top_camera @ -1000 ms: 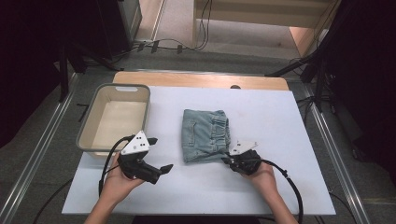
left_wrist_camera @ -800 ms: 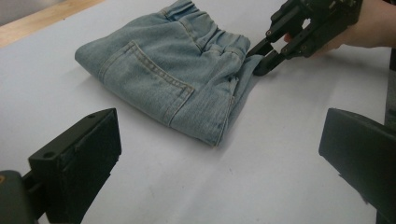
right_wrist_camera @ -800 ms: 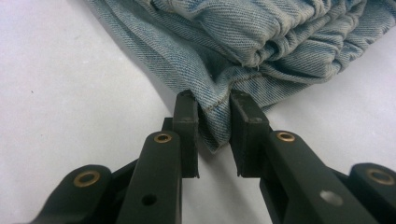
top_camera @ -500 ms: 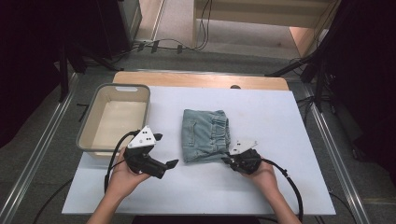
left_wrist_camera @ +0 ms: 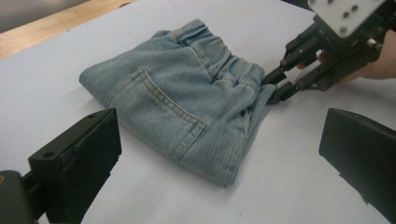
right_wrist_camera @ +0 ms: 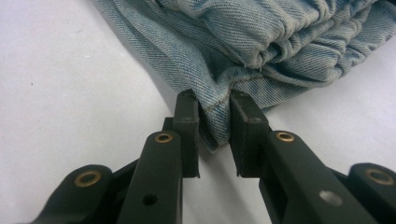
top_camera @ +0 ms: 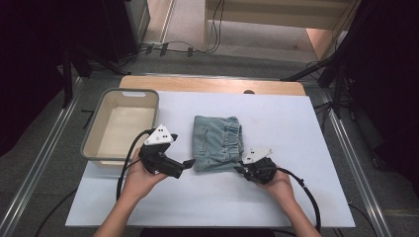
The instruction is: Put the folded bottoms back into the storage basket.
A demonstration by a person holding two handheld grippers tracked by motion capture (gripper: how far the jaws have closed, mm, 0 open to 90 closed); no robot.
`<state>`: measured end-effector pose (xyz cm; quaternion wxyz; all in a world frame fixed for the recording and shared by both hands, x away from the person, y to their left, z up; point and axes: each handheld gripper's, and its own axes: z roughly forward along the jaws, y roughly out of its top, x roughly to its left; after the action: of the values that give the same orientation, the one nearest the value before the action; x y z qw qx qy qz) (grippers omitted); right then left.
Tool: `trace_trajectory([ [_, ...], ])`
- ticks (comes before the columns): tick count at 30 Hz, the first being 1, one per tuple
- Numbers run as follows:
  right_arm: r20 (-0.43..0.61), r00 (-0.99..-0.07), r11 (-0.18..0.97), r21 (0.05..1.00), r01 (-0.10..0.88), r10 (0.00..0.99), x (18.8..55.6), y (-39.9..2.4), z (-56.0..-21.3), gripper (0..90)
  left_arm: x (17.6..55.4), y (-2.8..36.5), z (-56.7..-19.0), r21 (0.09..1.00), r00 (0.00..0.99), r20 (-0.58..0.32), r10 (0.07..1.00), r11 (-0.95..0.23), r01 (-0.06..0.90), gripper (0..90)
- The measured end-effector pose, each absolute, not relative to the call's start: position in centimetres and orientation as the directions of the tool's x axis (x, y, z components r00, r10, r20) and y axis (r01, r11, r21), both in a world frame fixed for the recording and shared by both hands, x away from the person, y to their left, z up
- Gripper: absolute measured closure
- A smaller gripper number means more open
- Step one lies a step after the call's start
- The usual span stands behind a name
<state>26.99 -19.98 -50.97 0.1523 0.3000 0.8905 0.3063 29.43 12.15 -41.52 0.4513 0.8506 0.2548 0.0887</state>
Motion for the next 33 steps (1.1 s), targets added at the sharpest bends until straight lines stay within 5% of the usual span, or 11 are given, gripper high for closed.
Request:
trace_trajectory([
  [33, -0.095, -0.783, 0.643, 0.636, 0.428, 0.615, 27.2, -20.1, -50.9, 72.6, 36.9, 8.8, -41.6, 0.748, 0.771, -0.171, 0.613, -0.429, 0.507, 0.0],
])
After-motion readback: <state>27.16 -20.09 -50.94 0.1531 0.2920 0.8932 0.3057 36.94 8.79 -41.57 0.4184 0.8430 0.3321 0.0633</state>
